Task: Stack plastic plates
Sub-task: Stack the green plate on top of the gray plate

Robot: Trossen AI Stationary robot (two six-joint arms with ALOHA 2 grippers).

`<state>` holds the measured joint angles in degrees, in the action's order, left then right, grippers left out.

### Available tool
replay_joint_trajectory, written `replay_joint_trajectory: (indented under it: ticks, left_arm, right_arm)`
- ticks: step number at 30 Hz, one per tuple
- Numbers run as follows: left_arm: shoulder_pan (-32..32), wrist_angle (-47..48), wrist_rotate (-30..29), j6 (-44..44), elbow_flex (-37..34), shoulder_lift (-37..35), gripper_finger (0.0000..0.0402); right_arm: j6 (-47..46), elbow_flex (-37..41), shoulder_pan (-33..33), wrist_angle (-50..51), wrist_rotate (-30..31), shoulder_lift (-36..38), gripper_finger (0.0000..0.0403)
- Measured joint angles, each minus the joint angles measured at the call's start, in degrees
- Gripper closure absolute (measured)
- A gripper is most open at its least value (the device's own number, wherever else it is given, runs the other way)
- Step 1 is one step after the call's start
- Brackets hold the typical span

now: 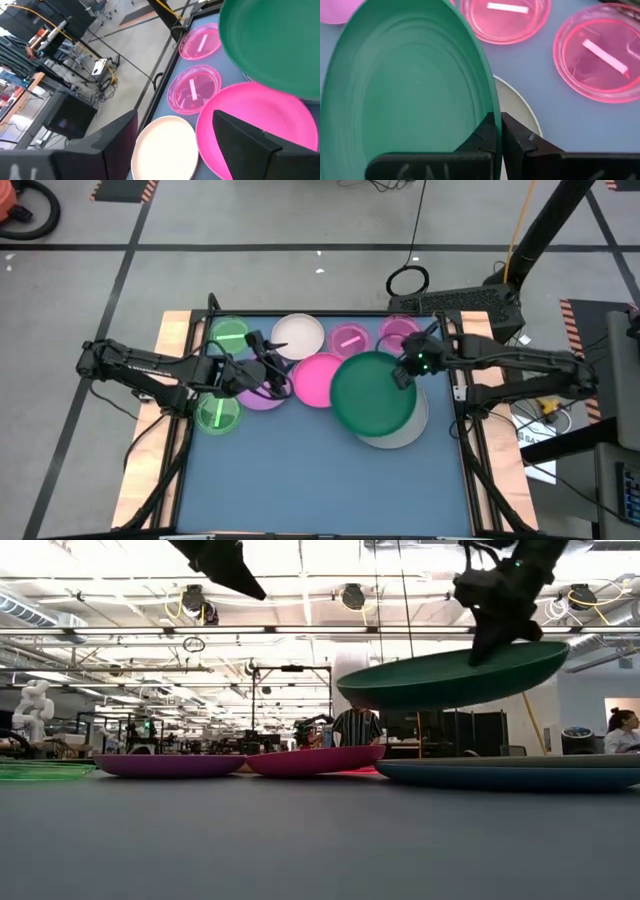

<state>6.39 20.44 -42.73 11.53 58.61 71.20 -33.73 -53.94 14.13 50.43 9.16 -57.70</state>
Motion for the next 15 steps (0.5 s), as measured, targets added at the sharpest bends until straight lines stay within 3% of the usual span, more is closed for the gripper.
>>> replay_joint_trajectory:
  ticks: [15]
  left_arm:
    - [0.2,9.5,3.7,-9.1,0.0,0.0,0.0140]
  right_arm:
    - [0.0,13.0,7.7,-5.7,-3.4,2.1,0.0397]
